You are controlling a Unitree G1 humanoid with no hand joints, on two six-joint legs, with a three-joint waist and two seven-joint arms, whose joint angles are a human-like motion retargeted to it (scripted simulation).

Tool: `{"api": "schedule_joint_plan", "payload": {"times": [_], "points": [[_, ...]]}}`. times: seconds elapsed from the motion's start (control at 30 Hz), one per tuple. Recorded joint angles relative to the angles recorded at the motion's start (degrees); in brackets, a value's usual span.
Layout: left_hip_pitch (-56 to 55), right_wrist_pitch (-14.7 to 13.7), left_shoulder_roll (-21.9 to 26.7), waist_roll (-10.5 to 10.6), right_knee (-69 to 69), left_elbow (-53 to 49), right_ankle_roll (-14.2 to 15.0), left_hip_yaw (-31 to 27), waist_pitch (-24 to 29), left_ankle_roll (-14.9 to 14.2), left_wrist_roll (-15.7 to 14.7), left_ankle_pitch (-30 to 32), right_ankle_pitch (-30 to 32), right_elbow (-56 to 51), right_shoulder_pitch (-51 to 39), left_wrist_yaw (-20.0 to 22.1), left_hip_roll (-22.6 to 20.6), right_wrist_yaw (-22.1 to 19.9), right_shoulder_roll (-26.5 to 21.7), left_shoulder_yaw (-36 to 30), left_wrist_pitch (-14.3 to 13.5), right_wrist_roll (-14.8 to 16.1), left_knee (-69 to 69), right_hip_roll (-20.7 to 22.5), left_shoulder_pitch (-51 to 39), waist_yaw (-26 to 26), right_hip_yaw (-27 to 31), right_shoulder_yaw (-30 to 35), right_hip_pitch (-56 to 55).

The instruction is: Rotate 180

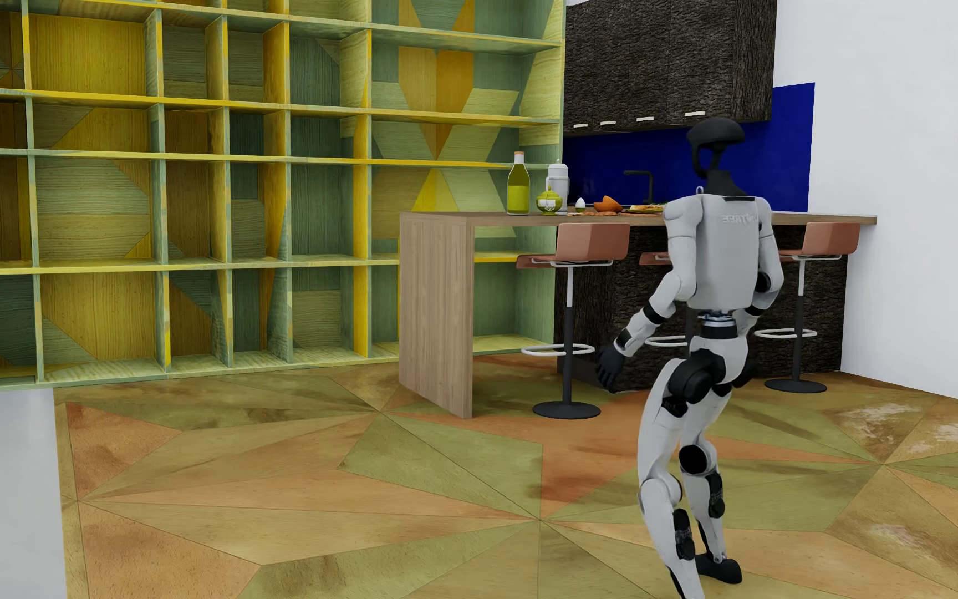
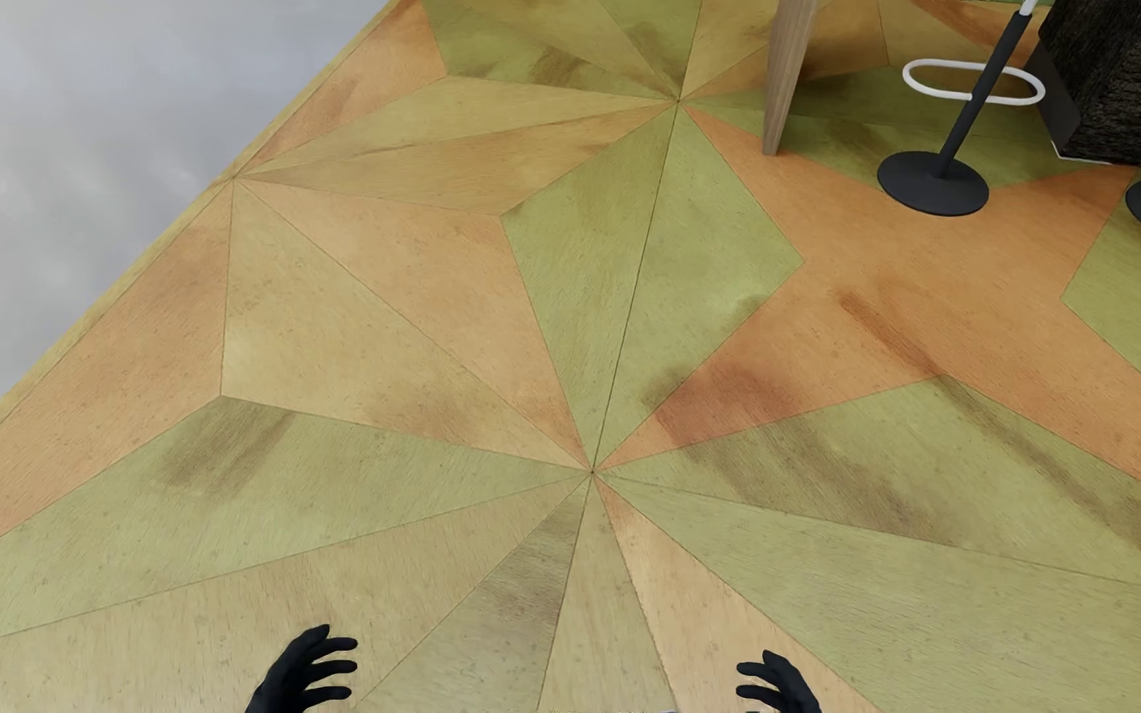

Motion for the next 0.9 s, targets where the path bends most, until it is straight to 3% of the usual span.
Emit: {"api": "schedule_joint_plan", "payload": {"times": [0.07,0.1,0.13,0.2,0.23,0.27,0.33,0.37,0.43,0.47,0.53,0.67,0.73,0.8,0.87,0.9], "points": [[0.16,-0.68,-1.46,-1.18,-0.17,-0.93,0.05,-0.41,0.01,-3.24,1.96,0.86,0.07,-0.36,0.11,2.05,-0.31,0.54,0.44,-0.31,1.46,-2.83,-0.92,-0.61,0.57,-0.42,-0.34,-0.08,0.08],[-0.02,-0.07,-2.04,-2.1,0.42,0.69,-0.04,-0.58,0.23,-1.49,2.55,1.14,-0.22,0.17,0.36,2.73,-0.62,0.62,1.41,-0.96,0.88,-3.87,-0.34,-0.75,-1.16,-0.67,-0.35,0.34,-0.03],[-0.35,1.02,-2.39,-2.95,0.92,0.11,-0.09,-0.79,0.74,-1.8,2.63,1.57,-0.45,0.95,0.41,2.98,-0.85,0.97,1.38,-1.57,0.15,-4.24,0.84,-0.95,-2.4,-0.72,-0.41,0.8,0.09],[-1.25,4.31,-2.64,-3.04,-0.54,0.49,-0.21,-1.05,0.46,-4.61,2.0,2.09,0.56,0.38,0.56,2.09,-0.13,1.75,0.76,-1.34,-3.0,-3.53,2.03,-0.14,-1.74,-1.24,-0.3,-0.65,0.3],[-0.14,5.64,-1.54,-2.79,-1.52,0.36,-0.31,-1.09,-0.1,-4.24,1.81,0.82,1.24,-0.92,0.95,1.11,0.39,1.96,0.6,-0.99,-3.17,-2.9,-1.04,0.46,-1.54,-1.75,-0.23,-0.66,0.09],[0.19,6.02,-0.32,-3.12,-2.78,0.58,-0.23,-0.86,-0.54,-1.51,1.81,1.58,1.93,-0.08,1.43,0.1,0.22,2.06,-0.06,-0.22,-3.07,-1.9,-2.38,0.36,-1.91,-1.72,-0.24,-0.21,0.38],[-0.99,5.72,-0.42,-3.43,-2.03,-0.08,-0.1,-0.62,0.27,-3.03,1.74,2.0,1.77,0.36,0.94,-0.6,0.19,0.7,0.85,-0.15,-3.23,-0.42,0.7,0.32,-2.12,-1.22,0.04,0.29,0.29],[-1.67,5.22,-0.78,-3.02,-1.74,0.85,0.04,-0.42,0.13,-2.02,1.58,1.57,1.8,0.52,0.73,-0.75,0.34,0.34,0.65,-0.2,-3.68,0.18,1.67,0.53,-1.37,-0.8,0.18,0.68,-0.21],[-0.86,4.81,-0.3,-3.55,1.35,1.59,-2.79,-0.67,0.76,-2.23,0.28,0.21,-0.81,-0.08,-0.69,-0.38,0.32,0.34,1.37,0.33,-2.44,-0.61,1.13,0.44,-1.24,-1.36,-0.31,1.98,-1.05],[-0.86,4.53,-0.9,-3.82,2.49,1.69,-2.87,-1.16,0.52,-2.15,-0.9,0.27,-2.89,0.14,-0.47,0.18,-0.05,1.1,-0.08,0.1,-1.95,-1.08,1.0,-0.15,-1.76,-0.9,-0.91,1.44,-1.29],[-3.75,3.39,-1.66,-3.94,2.04,-0.14,-0.1,-1.0,0.23,-2.47,-2.55,1.77,0.16,0.4,0.72,1.07,-0.17,1.21,-0.12,-0.84,-0.52,-1.65,6.84,-0.17,-2.46,1.04,-0.4,-0.22,-1.24],[-0.58,1.07,-1.39,-2.13,-1.48,-0.05,-1.24,-0.56,-0.33,-1.99,0.43,1.44,1.42,-0.07,1.49,1.62,0.25,1.12,0.22,-0.33,-0.35,-0.47,0.17,0.04,-0.62,-1.35,-0.59,-0.66,0.35],[-0.74,1.93,-1.55,-2.12,-1.43,0.13,-2.41,-0.4,-0.93,-2.03,0.77,2.11,0.23,0.18,0.55,2.26,0.27,1.23,0.4,-0.27,-0.52,-1.68,-0.6,0.09,-0.8,-2.15,-0.59,-1.4,-0.13],[-0.93,3.46,-1.14,-2.18,-1.89,-0.17,-1.27,-0.38,-1.38,-2.09,1.72,1.89,1.57,0.7,1.24,2.04,0.37,1.89,0.85,-1.33,-1.19,-3.46,-0.16,0.51,-1.06,-1.25,0.07,-1.73,-0.01],[-1.05,4.69,-2.09,-1.48,-2.88,0.6,-0.04,-0.66,-1.72,-2.01,3.35,1.69,1.42,0.63,1.69,1.1,0.77,2.91,0.81,-0.67,-1.66,-3.0,0.01,0.71,-0.35,-3.15,-0.37,1.03,0.54],[-0.79,5.21,-0.91,-2.07,-1.79,1.35,-2.97,-0.39,-2.01,-2.0,3.27,2.14,-0.56,0.1,2.36,0.03,0.59,3.69,1.55,-0.51,-1.79,-2.57,-0.94,0.65,-1.17,-3.24,-0.29,-0.37,-0.13]]}}
